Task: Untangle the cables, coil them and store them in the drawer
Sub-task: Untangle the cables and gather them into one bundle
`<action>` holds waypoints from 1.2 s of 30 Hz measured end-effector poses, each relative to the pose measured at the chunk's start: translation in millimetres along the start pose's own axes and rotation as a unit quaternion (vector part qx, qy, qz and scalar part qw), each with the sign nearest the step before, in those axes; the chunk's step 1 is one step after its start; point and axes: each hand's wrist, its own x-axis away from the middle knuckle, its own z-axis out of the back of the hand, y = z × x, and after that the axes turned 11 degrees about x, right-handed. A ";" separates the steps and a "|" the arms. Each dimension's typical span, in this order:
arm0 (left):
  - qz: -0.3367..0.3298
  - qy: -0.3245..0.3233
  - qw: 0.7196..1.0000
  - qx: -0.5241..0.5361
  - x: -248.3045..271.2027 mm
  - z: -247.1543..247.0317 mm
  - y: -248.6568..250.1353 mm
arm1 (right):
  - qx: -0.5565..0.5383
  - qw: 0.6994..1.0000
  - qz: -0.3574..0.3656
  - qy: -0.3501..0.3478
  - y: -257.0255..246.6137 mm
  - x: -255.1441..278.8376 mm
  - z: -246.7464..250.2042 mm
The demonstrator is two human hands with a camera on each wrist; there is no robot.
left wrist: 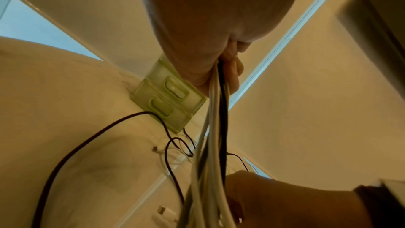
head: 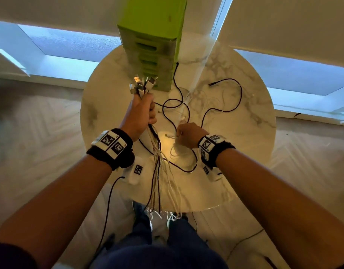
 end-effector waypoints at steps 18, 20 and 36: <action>-0.034 0.096 0.994 -0.024 6.1 -26.0 -26.9 | -0.249 0.910 0.117 0.310 17.1 10.6 57.8; -0.044 0.085 0.995 -0.038 9.6 -31.3 -25.7 | -0.276 0.901 0.174 0.285 9.0 19.6 65.4; -0.067 0.078 0.992 -0.076 21.5 -22.5 -14.9 | -0.230 0.927 0.215 0.206 -16.2 48.0 40.6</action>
